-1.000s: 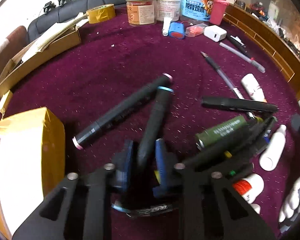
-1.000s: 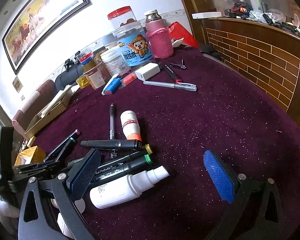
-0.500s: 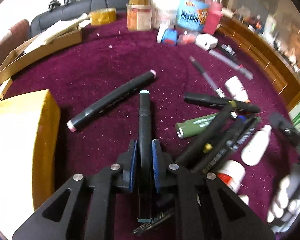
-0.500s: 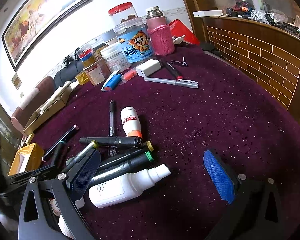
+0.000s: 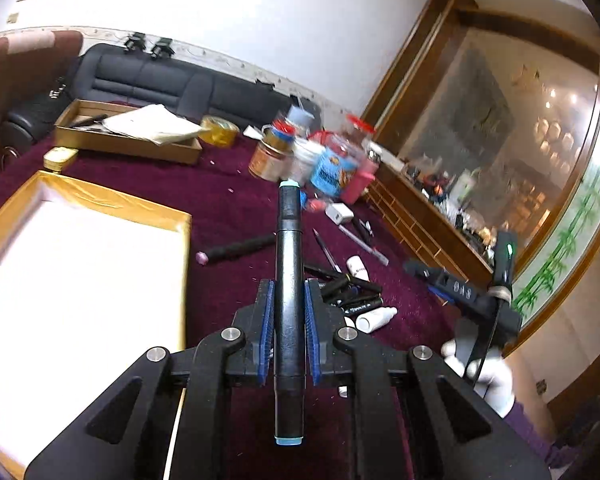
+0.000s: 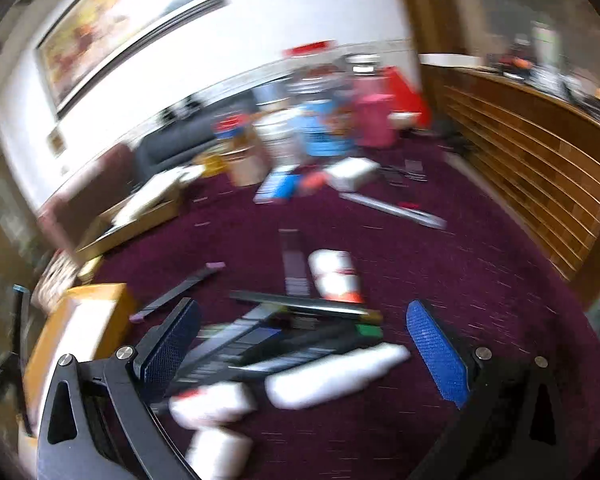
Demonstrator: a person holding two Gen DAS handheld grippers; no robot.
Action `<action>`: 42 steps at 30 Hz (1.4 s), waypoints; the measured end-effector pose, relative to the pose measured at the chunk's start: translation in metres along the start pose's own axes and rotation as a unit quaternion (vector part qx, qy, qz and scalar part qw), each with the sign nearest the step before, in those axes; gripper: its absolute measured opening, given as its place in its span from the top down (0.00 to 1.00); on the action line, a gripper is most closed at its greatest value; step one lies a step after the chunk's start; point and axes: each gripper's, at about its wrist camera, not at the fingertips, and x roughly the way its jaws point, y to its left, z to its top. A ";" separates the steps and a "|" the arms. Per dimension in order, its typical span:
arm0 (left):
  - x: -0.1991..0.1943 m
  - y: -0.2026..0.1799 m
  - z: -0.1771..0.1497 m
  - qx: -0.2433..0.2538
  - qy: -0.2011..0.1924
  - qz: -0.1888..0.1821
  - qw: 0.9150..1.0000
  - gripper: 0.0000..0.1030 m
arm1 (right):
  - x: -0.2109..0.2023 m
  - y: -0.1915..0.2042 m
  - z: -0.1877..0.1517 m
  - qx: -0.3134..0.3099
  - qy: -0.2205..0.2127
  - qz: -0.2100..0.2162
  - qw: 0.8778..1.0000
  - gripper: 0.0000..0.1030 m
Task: Organize rigid objects
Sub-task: 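Carry the black marker to the white tray and release it with the left gripper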
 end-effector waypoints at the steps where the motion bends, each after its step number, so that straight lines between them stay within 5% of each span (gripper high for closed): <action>1: -0.006 0.006 0.001 -0.004 -0.005 0.002 1.000 0.88 | 0.011 0.022 0.008 -0.013 0.025 0.027 0.999 0.02; 5: -0.021 0.031 -0.002 -0.028 -0.021 0.008 0.999 0.88 | 0.078 0.089 0.014 -0.031 0.128 0.071 0.989 0.04; 7: -0.026 0.045 -0.006 -0.041 -0.021 0.012 0.999 0.88 | 0.116 0.112 0.014 -0.029 0.167 0.052 0.984 0.22; 10: -0.028 0.064 -0.009 -0.056 -0.014 0.020 0.998 0.88 | 0.168 0.130 0.017 -0.003 0.211 0.012 0.977 0.32; 16: -0.030 0.097 -0.009 -0.079 -0.002 0.025 0.997 0.88 | 0.213 0.155 0.012 0.007 0.229 -0.062 0.971 0.33; 17: -0.029 0.101 -0.009 -0.082 0.001 0.024 0.996 0.88 | 0.214 0.160 0.009 -0.005 0.222 -0.078 0.972 0.37; 19: -0.026 0.106 -0.012 -0.091 0.008 0.023 0.996 0.88 | 0.212 0.163 0.006 -0.030 0.201 -0.106 0.973 0.65; 20: -0.026 0.110 -0.013 -0.096 0.011 0.019 0.995 0.88 | 0.211 0.163 0.004 -0.041 0.193 -0.105 0.975 0.72; 22: -0.023 0.116 -0.014 -0.107 0.019 0.013 0.994 0.88 | 0.206 0.154 0.004 -0.036 0.190 -0.088 0.977 0.87; 33: 0.001 0.104 0.011 -0.098 0.036 0.017 0.994 0.88 | 0.126 0.136 0.021 0.002 0.157 0.067 0.985 0.87; 38: 0.039 0.116 0.030 -0.111 0.067 0.033 0.991 0.88 | 0.114 0.179 0.010 -0.017 0.192 0.149 0.970 0.87; 42: 0.075 0.132 0.034 -0.112 0.093 0.065 0.987 0.88 | 0.127 0.213 -0.009 -0.030 0.226 0.172 0.959 0.87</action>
